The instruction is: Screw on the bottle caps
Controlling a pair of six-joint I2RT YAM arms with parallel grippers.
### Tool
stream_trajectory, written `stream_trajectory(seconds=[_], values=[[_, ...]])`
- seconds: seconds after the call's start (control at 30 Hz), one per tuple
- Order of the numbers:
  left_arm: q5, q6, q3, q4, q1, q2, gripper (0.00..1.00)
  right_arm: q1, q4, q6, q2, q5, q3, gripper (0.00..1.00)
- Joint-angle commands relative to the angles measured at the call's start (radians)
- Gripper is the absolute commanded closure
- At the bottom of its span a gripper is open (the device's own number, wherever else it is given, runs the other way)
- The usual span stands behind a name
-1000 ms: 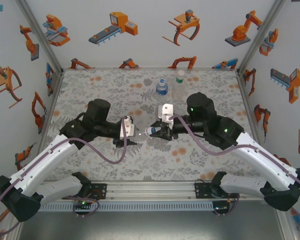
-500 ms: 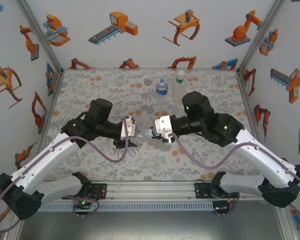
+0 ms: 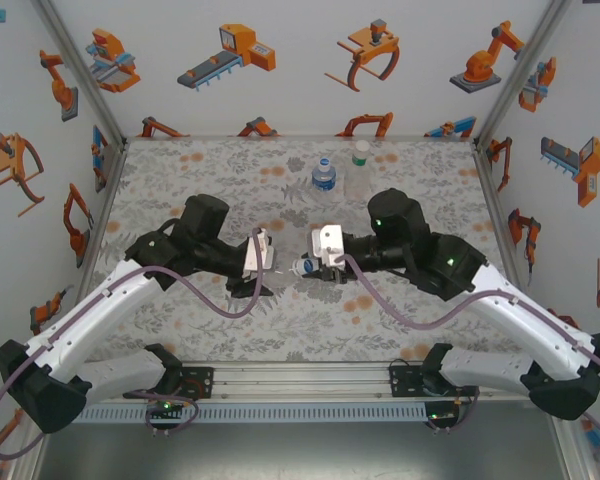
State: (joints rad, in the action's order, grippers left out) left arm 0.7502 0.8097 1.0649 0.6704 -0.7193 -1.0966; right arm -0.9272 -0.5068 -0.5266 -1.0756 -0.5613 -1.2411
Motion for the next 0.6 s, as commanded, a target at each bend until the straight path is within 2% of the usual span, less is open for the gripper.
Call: stream_trajectory(seconds=[0.0,0.13,0.37,0.5,0.57], values=[[0.051,0.000,0.053,-0.094,-0.003,0.010,1.00,-0.014,0.084,0.369,-0.004,0.054,0.068,0.89],[0.032,0.012,0.050,-0.096,-0.001,-0.003,1.00,-0.013,0.129,0.765,0.017,0.222,0.113,0.89],[0.031,0.009,0.027,-0.140,0.003,0.001,1.00,-0.012,0.215,1.351,0.051,0.357,0.224,0.90],[0.025,-0.013,0.005,-0.192,0.007,0.010,1.00,-0.007,0.351,1.693,0.058,0.374,0.322,0.90],[0.024,-0.022,-0.007,-0.215,0.007,0.008,1.00,-0.004,0.384,1.841,0.056,0.393,0.372,0.93]])
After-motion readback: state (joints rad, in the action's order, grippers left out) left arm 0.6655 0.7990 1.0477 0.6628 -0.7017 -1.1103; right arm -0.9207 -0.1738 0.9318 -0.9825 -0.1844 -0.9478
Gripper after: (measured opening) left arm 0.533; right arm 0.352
